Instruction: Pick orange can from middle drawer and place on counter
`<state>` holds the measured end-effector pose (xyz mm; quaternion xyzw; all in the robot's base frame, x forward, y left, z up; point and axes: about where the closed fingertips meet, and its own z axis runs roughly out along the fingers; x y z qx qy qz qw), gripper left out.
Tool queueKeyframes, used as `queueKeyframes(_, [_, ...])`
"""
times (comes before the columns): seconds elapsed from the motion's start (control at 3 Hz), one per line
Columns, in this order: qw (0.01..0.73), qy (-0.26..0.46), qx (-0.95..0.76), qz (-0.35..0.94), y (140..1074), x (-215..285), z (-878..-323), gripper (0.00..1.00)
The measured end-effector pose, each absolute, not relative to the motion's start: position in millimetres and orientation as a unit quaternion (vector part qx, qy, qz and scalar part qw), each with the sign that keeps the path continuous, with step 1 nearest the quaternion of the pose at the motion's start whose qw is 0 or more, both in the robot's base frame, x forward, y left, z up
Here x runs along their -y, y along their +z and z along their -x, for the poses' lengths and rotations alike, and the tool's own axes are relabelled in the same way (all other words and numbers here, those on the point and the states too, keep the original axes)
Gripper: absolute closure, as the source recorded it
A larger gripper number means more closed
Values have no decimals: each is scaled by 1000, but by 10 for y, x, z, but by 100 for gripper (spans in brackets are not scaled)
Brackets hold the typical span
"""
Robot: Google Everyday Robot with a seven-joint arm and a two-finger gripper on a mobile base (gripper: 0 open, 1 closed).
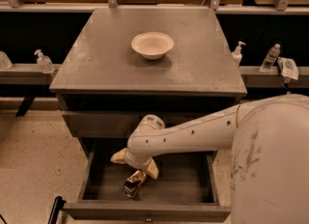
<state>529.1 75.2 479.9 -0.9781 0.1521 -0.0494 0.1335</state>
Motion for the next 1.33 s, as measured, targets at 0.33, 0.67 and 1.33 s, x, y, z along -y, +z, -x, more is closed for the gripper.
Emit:
queueKeyframes(0.33, [123, -53, -148, 980, 4604, -775, -5312, 0])
queueKeyframes(0.67, [76, -61, -134, 986, 4248, -743, -5343, 0])
queueKeyframes(1.33, [54, -62, -147, 986, 3827, -763, -5437, 0])
